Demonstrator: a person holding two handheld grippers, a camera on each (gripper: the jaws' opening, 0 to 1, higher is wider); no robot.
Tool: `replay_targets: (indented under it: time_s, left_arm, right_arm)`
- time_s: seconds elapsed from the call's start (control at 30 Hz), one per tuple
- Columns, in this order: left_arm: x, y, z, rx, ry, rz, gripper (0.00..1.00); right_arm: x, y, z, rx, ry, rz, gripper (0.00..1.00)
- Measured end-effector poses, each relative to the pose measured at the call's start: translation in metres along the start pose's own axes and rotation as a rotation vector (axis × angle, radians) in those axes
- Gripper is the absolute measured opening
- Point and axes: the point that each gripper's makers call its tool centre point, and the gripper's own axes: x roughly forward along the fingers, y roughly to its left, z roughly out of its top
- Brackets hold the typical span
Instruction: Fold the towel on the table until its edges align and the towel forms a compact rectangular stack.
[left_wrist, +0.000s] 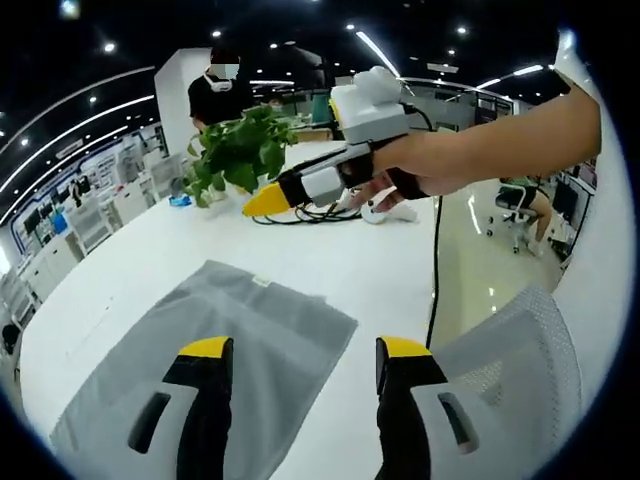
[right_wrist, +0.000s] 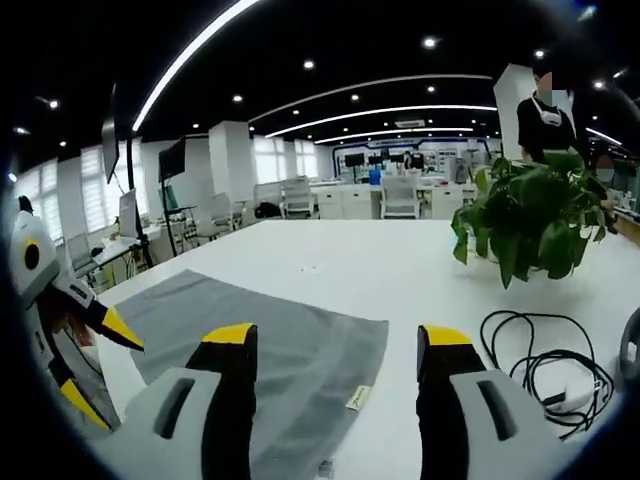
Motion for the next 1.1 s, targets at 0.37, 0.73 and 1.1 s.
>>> replay_targets:
  time_s: [0.37,0.73,1.1]
  left_arm:
    - [0.033,-0.012,0.004,0.034,0.025,-0.089,0.50]
    - [0.067,-0.023,0.007,0.043,0.046,-0.151,0.42]
    - [0.094,-0.032,-0.006,0.047,0.102,-0.182,0.35]
  right_arm:
    - [0.026,-0.018,-0.007,0.030,0.046,-0.027,0.54]
    - [0.060,-0.042,-0.025,0.071,0.093,-0.039,0.48]
    - [0.093,-0.057,-0.038,0.107,0.114,-0.028,0.42]
